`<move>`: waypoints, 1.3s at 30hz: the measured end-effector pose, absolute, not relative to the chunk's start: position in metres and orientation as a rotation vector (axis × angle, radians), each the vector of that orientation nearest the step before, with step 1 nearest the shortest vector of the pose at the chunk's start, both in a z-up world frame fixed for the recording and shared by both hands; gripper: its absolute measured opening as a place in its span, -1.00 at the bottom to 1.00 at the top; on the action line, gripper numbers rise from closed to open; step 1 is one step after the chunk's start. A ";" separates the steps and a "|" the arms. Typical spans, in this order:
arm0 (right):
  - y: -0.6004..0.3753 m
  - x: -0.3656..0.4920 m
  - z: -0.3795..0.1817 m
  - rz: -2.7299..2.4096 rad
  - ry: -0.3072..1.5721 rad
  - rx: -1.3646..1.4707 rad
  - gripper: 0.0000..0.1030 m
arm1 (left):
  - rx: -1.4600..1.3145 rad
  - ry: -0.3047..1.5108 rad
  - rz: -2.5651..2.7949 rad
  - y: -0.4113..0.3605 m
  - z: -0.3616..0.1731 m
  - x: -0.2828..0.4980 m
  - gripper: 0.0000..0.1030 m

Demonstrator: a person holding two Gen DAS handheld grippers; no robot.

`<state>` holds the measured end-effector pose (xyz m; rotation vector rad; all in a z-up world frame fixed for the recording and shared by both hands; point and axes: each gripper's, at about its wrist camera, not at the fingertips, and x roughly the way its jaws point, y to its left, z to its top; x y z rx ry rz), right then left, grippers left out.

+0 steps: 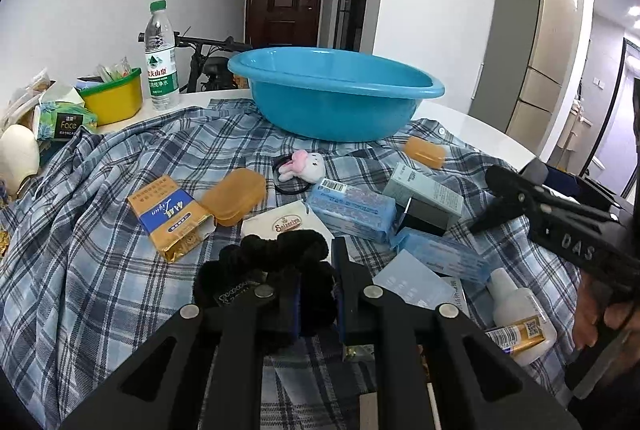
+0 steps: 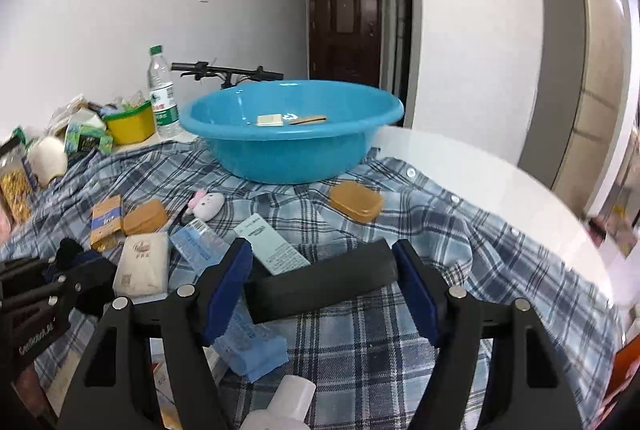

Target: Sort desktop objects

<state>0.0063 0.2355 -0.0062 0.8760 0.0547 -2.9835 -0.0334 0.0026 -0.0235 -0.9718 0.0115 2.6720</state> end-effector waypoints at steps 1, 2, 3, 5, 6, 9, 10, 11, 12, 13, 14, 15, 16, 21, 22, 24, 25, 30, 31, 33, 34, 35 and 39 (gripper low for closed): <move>0.233 0.006 -0.007 -2.970 0.073 0.888 0.37 | -0.972 0.012 2.671 0.003 -0.024 -0.033 -0.77; 0.231 0.006 -0.009 -2.954 0.082 0.908 0.22 | -0.972 0.012 2.672 0.003 -0.024 -0.034 -0.77; 0.231 0.005 -0.011 -2.940 0.086 0.935 0.01 | -0.973 0.014 2.670 0.003 -0.024 -0.033 -0.77; 0.231 -0.001 -0.018 -2.912 0.097 1.019 -0.27 | -0.975 0.015 2.668 0.005 -0.024 -0.032 -0.77; 0.232 -0.005 -0.023 -2.903 0.100 1.061 -0.25 | -0.975 0.015 2.666 0.005 -0.024 -0.032 -0.77; 0.239 -0.012 -0.035 -2.883 0.052 1.156 0.11 | -0.977 0.017 2.662 0.006 -0.025 -0.031 -0.77; 0.243 -0.012 -0.036 -2.872 0.022 1.161 0.34 | -0.977 0.017 2.662 0.006 -0.025 -0.031 -0.77; 0.247 -0.010 -0.036 -2.862 -0.006 1.150 0.49 | -0.978 0.016 2.661 0.006 -0.025 -0.031 -0.77; 0.251 -0.007 -0.035 -2.852 -0.026 1.136 0.54 | -0.979 0.015 2.661 0.006 -0.025 -0.031 -0.77; 0.254 -0.005 -0.034 -2.846 -0.039 1.125 0.61 | -0.981 0.015 2.660 0.006 -0.025 -0.031 -0.77; 0.258 -0.003 -0.033 -2.846 -0.046 1.115 0.66 | -0.983 0.015 2.659 0.006 -0.026 -0.031 -0.77; 0.261 0.000 -0.032 -2.850 -0.046 1.106 0.69 | -0.986 0.015 2.657 0.007 -0.026 -0.031 -0.77; 0.264 0.003 -0.030 -2.853 -0.040 1.096 0.76 | -0.987 0.014 2.656 0.007 -0.027 -0.031 -0.77; 0.265 0.016 -0.031 -2.695 0.089 1.117 0.88 | -0.986 0.019 2.649 0.007 -0.026 -0.030 -0.77; 0.264 0.018 -0.033 -2.651 0.130 1.125 0.91 | -0.988 0.020 2.648 0.008 -0.026 -0.030 -0.77; 0.259 0.022 -0.037 -2.583 0.196 1.126 0.91 | -0.993 0.021 2.642 0.009 -0.027 -0.031 -0.77; 0.257 0.023 -0.039 -2.556 0.202 1.128 0.91 | -0.996 0.020 2.639 0.009 -0.027 -0.031 -0.77; 0.247 0.012 -0.057 -2.536 0.267 1.252 0.99 | -0.993 0.034 2.628 0.015 -0.026 -0.029 -0.77; 0.245 0.008 -0.062 -2.543 0.279 1.289 0.99 | -0.993 0.040 2.625 0.016 -0.025 -0.028 -0.77; 0.242 0.001 -0.071 -2.556 0.273 1.362 0.99 | -0.998 0.050 2.620 0.017 -0.026 -0.028 -0.77; 0.241 -0.001 -0.073 -2.558 0.251 1.371 0.99 | -1.002 0.053 2.618 0.017 -0.027 -0.029 -0.77; 0.241 -0.001 -0.073 -2.567 0.234 1.364 0.99 | -1.004 0.055 2.616 0.017 -0.027 -0.029 -0.77; 0.251 0.001 -0.065 -2.615 0.196 1.338 0.62 | -1.008 0.052 2.614 0.017 -0.028 -0.030 -0.77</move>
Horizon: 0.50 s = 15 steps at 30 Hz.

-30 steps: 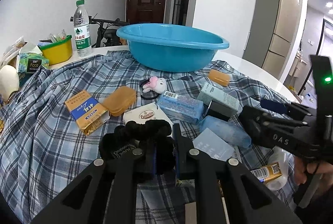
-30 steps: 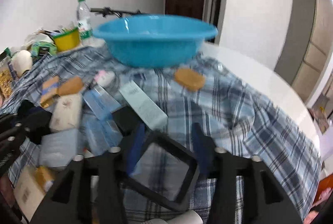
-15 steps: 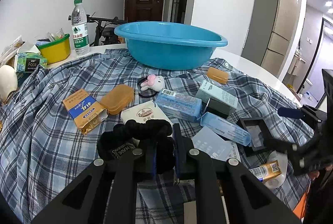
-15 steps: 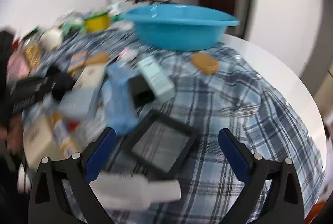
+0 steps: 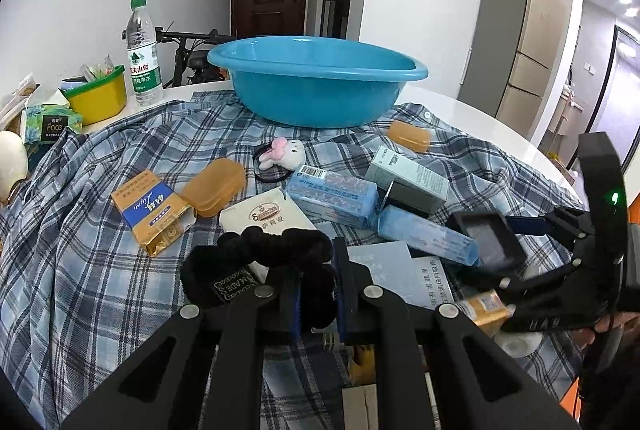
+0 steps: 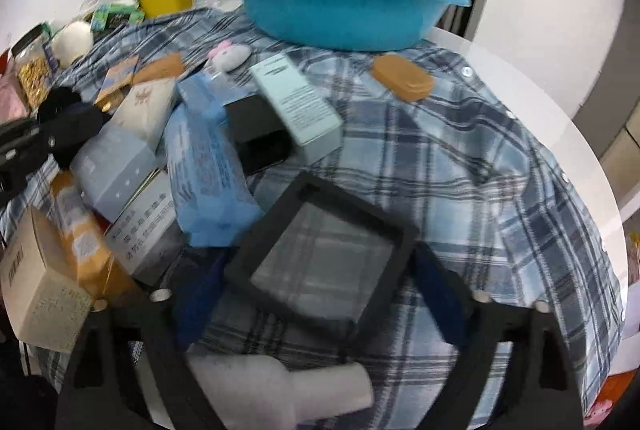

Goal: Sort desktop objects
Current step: 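Lift the black frame with the right gripper while the left gripper lifts the black toy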

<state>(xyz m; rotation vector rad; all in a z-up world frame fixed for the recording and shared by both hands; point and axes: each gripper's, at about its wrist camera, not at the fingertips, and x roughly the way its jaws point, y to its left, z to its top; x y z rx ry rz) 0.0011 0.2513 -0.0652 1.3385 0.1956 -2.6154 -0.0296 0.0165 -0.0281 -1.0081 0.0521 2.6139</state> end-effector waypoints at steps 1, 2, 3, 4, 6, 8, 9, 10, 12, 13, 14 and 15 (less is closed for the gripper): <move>0.256 0.002 -0.063 -2.617 0.174 1.338 0.57 | -1.008 0.053 2.614 0.017 -0.028 -0.030 -0.77; 0.260 0.002 -0.062 -2.614 0.163 1.336 0.54 | -1.008 0.052 2.615 0.017 -0.028 -0.029 -0.77; 0.263 0.003 -0.061 -2.610 0.161 1.334 0.53 | -1.007 0.051 2.614 0.016 -0.028 -0.029 -0.77; 0.265 0.003 -0.059 -2.608 0.163 1.330 0.51 | -1.007 0.051 2.612 0.016 -0.028 -0.029 -0.77; 0.267 0.002 -0.059 -2.590 0.194 1.348 0.50 | -1.007 0.052 2.611 0.016 -0.029 -0.029 -0.77; 0.267 0.002 -0.063 -2.595 0.259 1.377 0.66 | -1.006 0.053 2.609 0.016 -0.029 -0.029 -0.77; 0.267 0.002 -0.064 -2.623 0.274 1.381 0.75 | -1.005 0.054 2.608 0.017 -0.029 -0.029 -0.77; 0.267 0.002 -0.065 -2.652 0.273 1.384 0.87 | -1.004 0.054 2.608 0.017 -0.029 -0.029 -0.77; 0.269 0.002 -0.065 -2.686 0.242 1.389 0.90 | -1.007 0.055 2.607 0.017 -0.030 -0.029 -0.77; 0.269 0.001 -0.064 -2.705 0.217 1.386 0.90 | -1.010 0.055 2.606 0.017 -0.030 -0.028 -0.77; 0.268 0.000 -0.064 -2.730 0.192 1.383 0.90 | -1.011 0.057 2.604 0.018 -0.030 -0.028 -0.77; 0.265 -0.002 -0.063 -2.758 0.177 1.377 0.90 | -1.011 0.059 2.604 0.018 -0.030 -0.028 -0.77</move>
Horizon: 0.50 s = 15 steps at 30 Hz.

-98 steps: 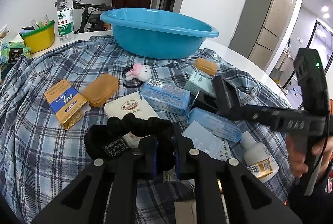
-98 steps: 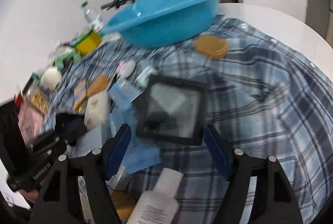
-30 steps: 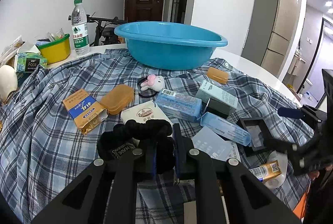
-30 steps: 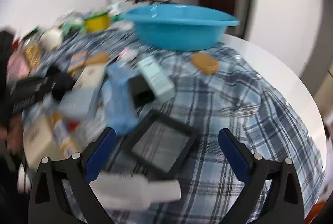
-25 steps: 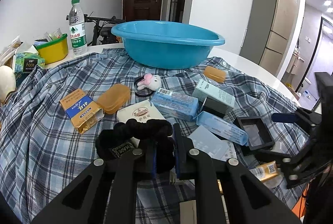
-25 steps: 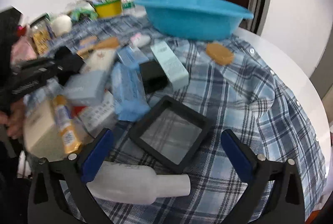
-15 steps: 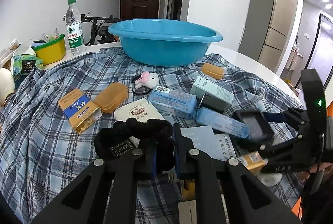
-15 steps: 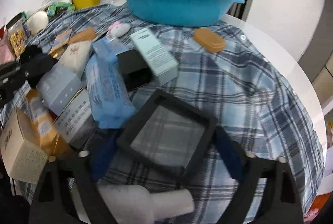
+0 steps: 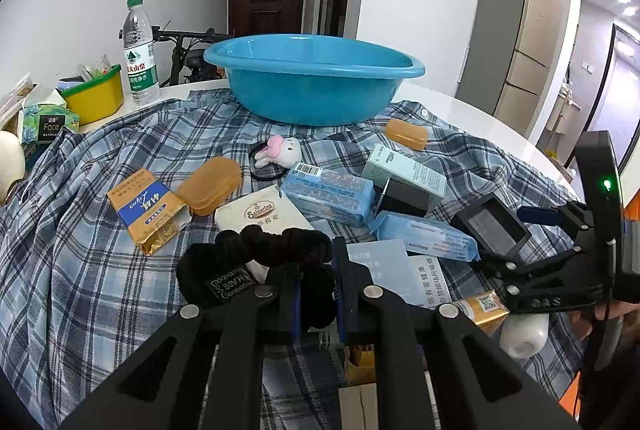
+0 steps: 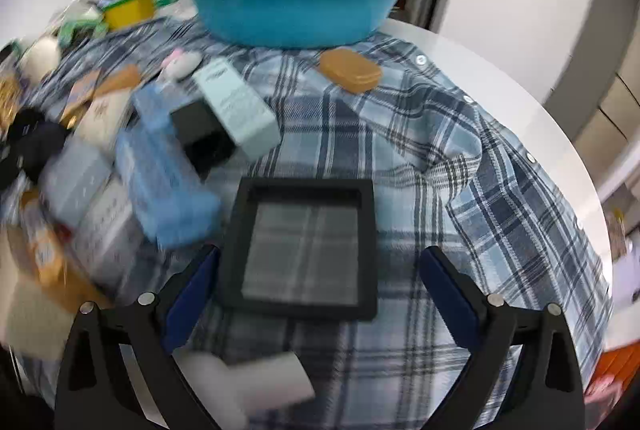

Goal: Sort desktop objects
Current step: 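Lift the black frame with the right gripper while the left gripper lifts the black toy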

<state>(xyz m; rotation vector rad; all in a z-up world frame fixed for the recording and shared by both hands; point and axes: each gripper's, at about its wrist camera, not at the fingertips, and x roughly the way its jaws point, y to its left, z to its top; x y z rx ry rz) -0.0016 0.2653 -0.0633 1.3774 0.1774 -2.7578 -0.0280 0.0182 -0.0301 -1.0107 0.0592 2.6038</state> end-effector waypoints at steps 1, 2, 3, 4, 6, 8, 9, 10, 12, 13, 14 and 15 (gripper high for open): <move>0.262 -0.003 -0.063 -2.786 0.186 1.368 0.90 | -1.010 0.062 2.604 0.019 -0.030 -0.027 -0.77; 0.259 -0.004 -0.065 -2.814 0.221 1.360 0.90 | -1.010 0.062 2.603 0.019 -0.030 -0.027 -0.77; 0.256 -0.005 -0.066 -2.824 0.257 1.360 0.89 | -1.010 0.062 2.602 0.019 -0.030 -0.027 -0.77; 0.256 -0.004 -0.065 -2.818 0.258 1.354 0.79 | -1.010 0.061 2.603 0.019 -0.030 -0.027 -0.77; 0.260 -0.003 -0.064 -2.783 0.185 1.345 0.37 | -1.013 0.060 2.604 0.019 -0.030 -0.028 -0.77; 0.265 -0.002 -0.064 -2.767 0.113 1.353 0.33 | -1.017 0.052 2.603 0.018 -0.031 -0.028 -0.77; 0.266 -0.002 -0.064 -2.764 0.096 1.353 0.33 | -1.016 0.050 2.603 0.018 -0.031 -0.028 -0.77; 0.266 -0.001 -0.063 -2.764 0.081 1.351 0.33 | -1.015 0.048 2.604 0.019 -0.031 -0.027 -0.77; 0.268 0.001 -0.060 -2.782 0.061 1.334 0.33 | -1.015 0.049 2.604 0.018 -0.031 -0.028 -0.77; 0.268 0.002 -0.058 -2.806 0.059 1.322 0.33 | -1.015 0.048 2.604 0.017 -0.031 -0.029 -0.77; 0.269 0.003 -0.055 -2.844 0.067 1.310 0.33 | -1.014 0.046 2.605 0.017 -0.031 -0.029 -0.77; 0.270 0.003 -0.052 -2.887 0.078 1.291 0.33 | -1.012 0.043 2.608 0.016 -0.031 -0.029 -0.77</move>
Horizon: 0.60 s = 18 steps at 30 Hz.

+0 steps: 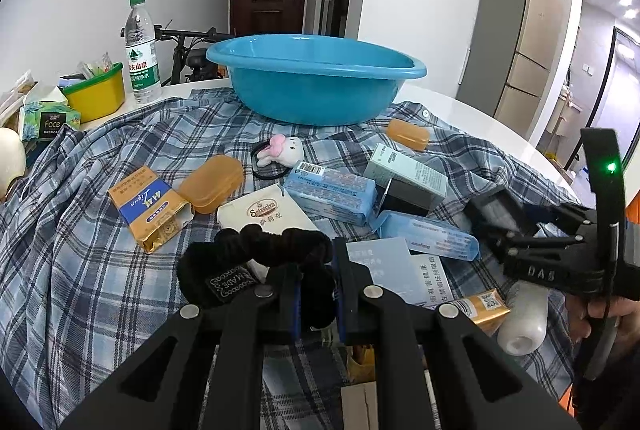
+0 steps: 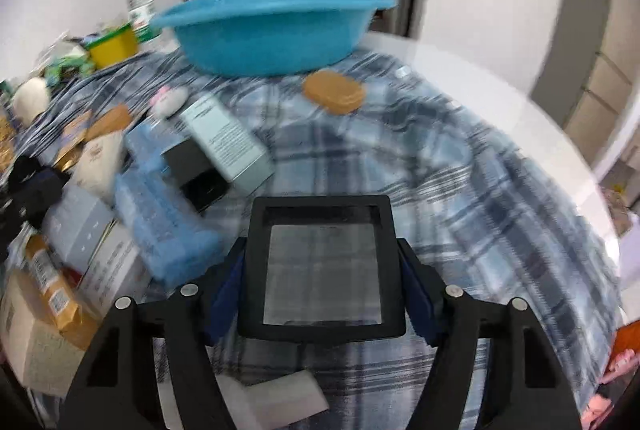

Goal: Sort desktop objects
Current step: 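Lift the black frame with the right gripper while the left gripper lifts the black toy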

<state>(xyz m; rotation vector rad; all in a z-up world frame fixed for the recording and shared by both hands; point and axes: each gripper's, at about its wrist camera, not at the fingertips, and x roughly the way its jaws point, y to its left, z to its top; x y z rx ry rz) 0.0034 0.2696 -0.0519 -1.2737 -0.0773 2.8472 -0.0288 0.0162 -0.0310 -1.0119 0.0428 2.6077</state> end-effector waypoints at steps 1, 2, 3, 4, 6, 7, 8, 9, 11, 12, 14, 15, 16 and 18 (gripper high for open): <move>0.271 0.005 -0.048 2.840 -0.083 -1.223 0.33 | -1.009 0.037 2.612 0.015 -0.031 -0.029 -0.77; 0.271 0.007 -0.043 2.843 -0.077 -1.178 0.33 | -1.007 0.033 2.615 0.014 -0.030 -0.029 -0.77; 0.272 0.010 -0.039 2.854 -0.059 -1.146 0.33 | -1.004 0.029 2.618 0.014 -0.030 -0.029 -0.77; 0.273 0.012 -0.034 2.875 -0.034 -1.115 0.33 | -1.000 0.024 2.624 0.013 -0.029 -0.029 -0.77; 0.271 0.018 -0.023 2.930 0.015 -1.037 0.33 | -0.985 0.010 2.635 0.011 -0.027 -0.029 -0.77; 0.268 0.021 -0.018 2.957 0.028 -0.991 0.33 | -0.975 0.004 2.644 0.010 -0.026 -0.028 -0.77; 0.265 0.024 -0.012 2.983 0.033 -0.942 0.33 | -0.968 0.004 2.651 0.010 -0.024 -0.028 -0.77; 0.261 0.028 -0.006 3.009 0.033 -0.890 0.33 | -0.961 0.006 2.659 0.010 -0.023 -0.027 -0.77; 0.252 0.037 0.004 3.056 0.022 -0.786 0.33 | -0.930 0.007 2.681 0.010 -0.019 -0.025 -0.77; 0.246 0.041 0.010 3.078 0.011 -0.728 0.33 | -0.898 0.009 2.694 0.011 -0.016 -0.022 -0.77; 0.237 0.053 0.020 3.116 -0.013 -0.584 0.33 | -0.801 0.019 2.730 0.011 -0.006 -0.015 -0.77; 0.233 0.058 0.025 3.131 -0.028 -0.512 0.33 | -0.745 0.019 2.751 0.011 -0.001 -0.011 -0.77; 0.229 0.064 0.029 3.143 -0.045 -0.436 0.33 | -0.697 0.016 2.767 0.010 0.004 -0.007 -0.77; 0.220 0.076 0.038 3.154 -0.076 -0.279 0.33 | -0.569 -0.002 2.804 0.007 0.015 0.003 -0.77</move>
